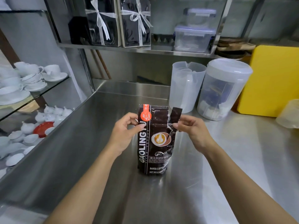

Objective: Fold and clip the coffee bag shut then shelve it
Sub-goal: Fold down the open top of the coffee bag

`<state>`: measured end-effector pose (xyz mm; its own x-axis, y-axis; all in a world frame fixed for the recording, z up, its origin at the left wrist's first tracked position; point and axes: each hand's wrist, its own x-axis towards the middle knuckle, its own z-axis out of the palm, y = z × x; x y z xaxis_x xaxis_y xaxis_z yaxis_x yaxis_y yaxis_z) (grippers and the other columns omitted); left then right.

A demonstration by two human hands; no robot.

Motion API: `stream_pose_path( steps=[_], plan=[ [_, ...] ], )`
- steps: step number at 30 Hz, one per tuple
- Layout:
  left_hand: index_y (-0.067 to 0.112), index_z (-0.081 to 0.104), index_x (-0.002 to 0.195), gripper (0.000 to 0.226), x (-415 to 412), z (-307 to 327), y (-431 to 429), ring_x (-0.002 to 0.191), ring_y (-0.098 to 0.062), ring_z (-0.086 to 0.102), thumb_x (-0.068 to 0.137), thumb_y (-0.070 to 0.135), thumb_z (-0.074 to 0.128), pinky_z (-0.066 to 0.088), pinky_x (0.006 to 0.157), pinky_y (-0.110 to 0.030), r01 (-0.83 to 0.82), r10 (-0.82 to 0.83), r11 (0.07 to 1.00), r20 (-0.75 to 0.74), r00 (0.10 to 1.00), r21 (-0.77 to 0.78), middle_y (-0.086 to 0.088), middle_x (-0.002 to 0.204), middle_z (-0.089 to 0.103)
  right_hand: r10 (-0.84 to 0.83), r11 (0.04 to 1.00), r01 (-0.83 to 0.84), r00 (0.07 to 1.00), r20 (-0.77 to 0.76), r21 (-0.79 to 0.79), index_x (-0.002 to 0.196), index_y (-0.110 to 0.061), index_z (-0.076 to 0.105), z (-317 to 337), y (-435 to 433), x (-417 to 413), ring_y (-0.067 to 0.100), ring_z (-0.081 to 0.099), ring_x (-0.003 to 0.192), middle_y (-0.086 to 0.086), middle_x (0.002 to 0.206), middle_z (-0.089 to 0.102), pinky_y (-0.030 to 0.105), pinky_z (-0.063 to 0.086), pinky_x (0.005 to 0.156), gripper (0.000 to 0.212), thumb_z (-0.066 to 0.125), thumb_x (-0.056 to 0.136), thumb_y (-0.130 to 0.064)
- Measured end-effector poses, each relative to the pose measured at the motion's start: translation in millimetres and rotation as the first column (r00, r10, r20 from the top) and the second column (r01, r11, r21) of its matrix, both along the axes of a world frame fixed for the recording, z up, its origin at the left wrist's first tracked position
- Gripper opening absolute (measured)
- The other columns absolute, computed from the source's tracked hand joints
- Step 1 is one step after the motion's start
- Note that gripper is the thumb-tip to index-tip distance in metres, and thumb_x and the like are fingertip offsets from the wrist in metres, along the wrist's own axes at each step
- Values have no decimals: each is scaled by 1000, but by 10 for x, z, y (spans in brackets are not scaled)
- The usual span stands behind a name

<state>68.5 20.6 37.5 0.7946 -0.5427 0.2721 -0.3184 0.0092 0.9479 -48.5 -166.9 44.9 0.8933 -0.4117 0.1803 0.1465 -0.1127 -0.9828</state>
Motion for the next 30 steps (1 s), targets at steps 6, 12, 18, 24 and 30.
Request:
stream_pose_path(
  steps=[6,12,18,24,30],
  plan=[
    [30,62,76,16,54,43,17,66,-3,55,70,21,73,38,87,-36,27,-33,996,72,997,80,12,61,60,96,995,-98,994,-54,-26,70,-11,70,30,-92,31,3,50,53,-11,49,59,12,42,61,21,61,75,8],
    [26,65,58,42,75,23,-20,63,-9,53,69,-15,64,45,70,-22,5,-4,998,22,1000,-56,11,56,61,73,992,-71,997,14,-106,61,-19,73,59,-39,76,2,60,58,-11,55,68,9,47,59,50,51,70,25],
    [37,61,41,64,93,0,-46,86,-8,55,68,-19,48,13,111,-42,-69,21,977,229,973,203,13,76,62,25,975,-9,997,70,-222,59,-3,71,25,-47,94,5,61,58,-12,60,67,11,49,54,38,40,66,18],
    [29,61,59,16,49,74,60,100,2,49,66,40,52,3,107,-31,-4,-66,966,259,964,259,13,79,63,118,967,-122,992,-35,-225,80,-14,74,90,-113,29,5,60,76,-9,73,66,13,46,72,31,48,68,-3],
    [32,42,73,30,116,80,13,124,-18,21,72,26,72,22,104,-38,-77,15,948,198,980,309,10,86,65,-26,959,24,1000,-6,-283,76,-28,66,108,-28,71,2,51,58,-11,57,63,9,41,62,28,73,68,-2]
  ],
)
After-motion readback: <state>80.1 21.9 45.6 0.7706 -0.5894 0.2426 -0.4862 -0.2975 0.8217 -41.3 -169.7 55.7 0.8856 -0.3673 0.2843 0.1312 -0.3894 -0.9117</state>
